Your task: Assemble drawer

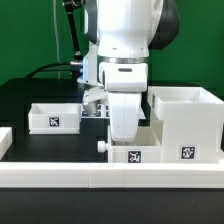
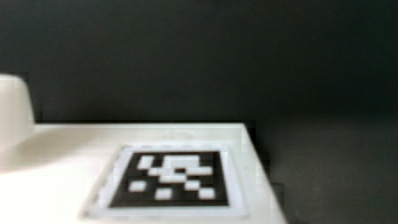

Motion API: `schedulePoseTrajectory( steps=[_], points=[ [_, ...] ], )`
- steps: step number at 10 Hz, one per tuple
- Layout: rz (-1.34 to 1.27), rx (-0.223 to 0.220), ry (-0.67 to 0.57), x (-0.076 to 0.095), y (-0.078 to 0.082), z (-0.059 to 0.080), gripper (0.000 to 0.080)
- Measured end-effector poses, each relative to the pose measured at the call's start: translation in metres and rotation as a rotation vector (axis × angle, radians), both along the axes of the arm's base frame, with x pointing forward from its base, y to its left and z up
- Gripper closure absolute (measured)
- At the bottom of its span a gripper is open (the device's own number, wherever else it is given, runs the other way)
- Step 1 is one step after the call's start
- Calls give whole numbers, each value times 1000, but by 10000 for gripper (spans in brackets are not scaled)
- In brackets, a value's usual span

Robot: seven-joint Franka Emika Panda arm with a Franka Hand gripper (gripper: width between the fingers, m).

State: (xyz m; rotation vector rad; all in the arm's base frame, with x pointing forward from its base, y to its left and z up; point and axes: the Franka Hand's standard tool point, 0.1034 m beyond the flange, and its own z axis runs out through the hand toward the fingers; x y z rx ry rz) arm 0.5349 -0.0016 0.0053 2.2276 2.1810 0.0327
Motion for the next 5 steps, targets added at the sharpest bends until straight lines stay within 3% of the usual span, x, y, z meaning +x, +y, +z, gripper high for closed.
schedulePoseTrajectory(
  steps=[5],
  points=[
    [-8, 1, -1, 0, -2, -1, 757]
  ],
)
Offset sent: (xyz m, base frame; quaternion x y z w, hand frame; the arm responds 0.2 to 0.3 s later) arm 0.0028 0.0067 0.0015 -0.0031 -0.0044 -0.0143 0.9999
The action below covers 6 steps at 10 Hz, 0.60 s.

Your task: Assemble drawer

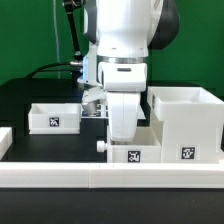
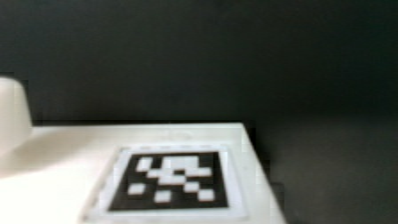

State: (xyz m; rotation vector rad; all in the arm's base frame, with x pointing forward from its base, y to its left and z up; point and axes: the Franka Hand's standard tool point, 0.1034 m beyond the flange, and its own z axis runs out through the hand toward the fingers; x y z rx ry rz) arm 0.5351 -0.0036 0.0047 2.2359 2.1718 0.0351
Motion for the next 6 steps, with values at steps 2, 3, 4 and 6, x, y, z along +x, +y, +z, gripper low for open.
schedulePoseTrajectory(
  steps=[2, 3, 4, 6],
  points=[
    [-3, 1, -4, 0, 0, 0, 757],
    [-3, 5, -21, 1, 1, 0, 757],
    [-3, 5, -21, 1, 1, 0, 757],
    [0, 5, -21, 2, 3, 0, 757]
  ],
)
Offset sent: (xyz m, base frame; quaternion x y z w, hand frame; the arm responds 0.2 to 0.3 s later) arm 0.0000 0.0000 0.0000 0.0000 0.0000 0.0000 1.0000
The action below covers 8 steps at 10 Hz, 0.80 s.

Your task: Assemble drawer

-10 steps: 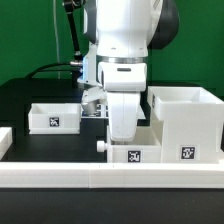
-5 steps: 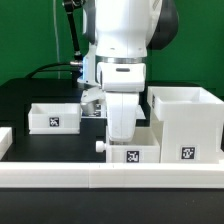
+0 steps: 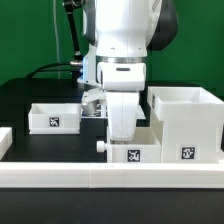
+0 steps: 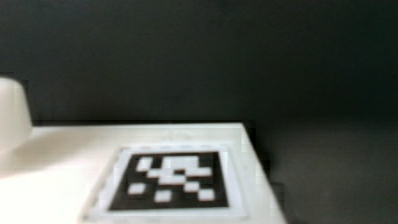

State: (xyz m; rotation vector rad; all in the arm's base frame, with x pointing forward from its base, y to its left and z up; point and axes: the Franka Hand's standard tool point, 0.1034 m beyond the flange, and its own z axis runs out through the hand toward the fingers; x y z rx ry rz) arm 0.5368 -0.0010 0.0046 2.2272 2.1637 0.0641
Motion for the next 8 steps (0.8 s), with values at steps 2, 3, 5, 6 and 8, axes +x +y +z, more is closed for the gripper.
schedulePoseTrajectory(
  steps=[2, 3, 5, 6, 8],
  points=[
    [-7, -2, 5, 1, 1, 0, 757],
    [-8, -2, 5, 1, 1, 0, 757],
    [-10, -2, 10, 0, 0, 0, 757],
    [-11, -8, 33, -1, -2, 0, 757],
    [-6, -7, 32, 0, 1, 0, 757]
  ],
)
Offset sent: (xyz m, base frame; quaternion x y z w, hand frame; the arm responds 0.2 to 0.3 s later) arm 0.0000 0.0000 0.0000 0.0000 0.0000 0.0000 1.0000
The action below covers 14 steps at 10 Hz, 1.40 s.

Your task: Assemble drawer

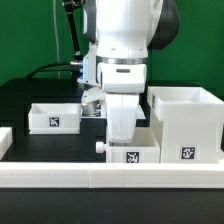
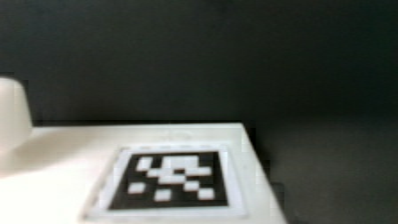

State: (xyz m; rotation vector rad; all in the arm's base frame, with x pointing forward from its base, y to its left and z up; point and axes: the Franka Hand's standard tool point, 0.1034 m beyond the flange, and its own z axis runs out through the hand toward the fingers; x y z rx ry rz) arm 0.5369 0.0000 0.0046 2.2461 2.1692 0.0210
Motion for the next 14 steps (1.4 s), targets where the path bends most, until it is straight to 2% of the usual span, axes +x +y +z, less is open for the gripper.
schedulePoseTrajectory(
  steps=[3, 14],
  points=[
    [4, -13, 3, 1, 2, 1, 757],
    [23, -16, -4, 3, -3, 1, 757]
  ],
)
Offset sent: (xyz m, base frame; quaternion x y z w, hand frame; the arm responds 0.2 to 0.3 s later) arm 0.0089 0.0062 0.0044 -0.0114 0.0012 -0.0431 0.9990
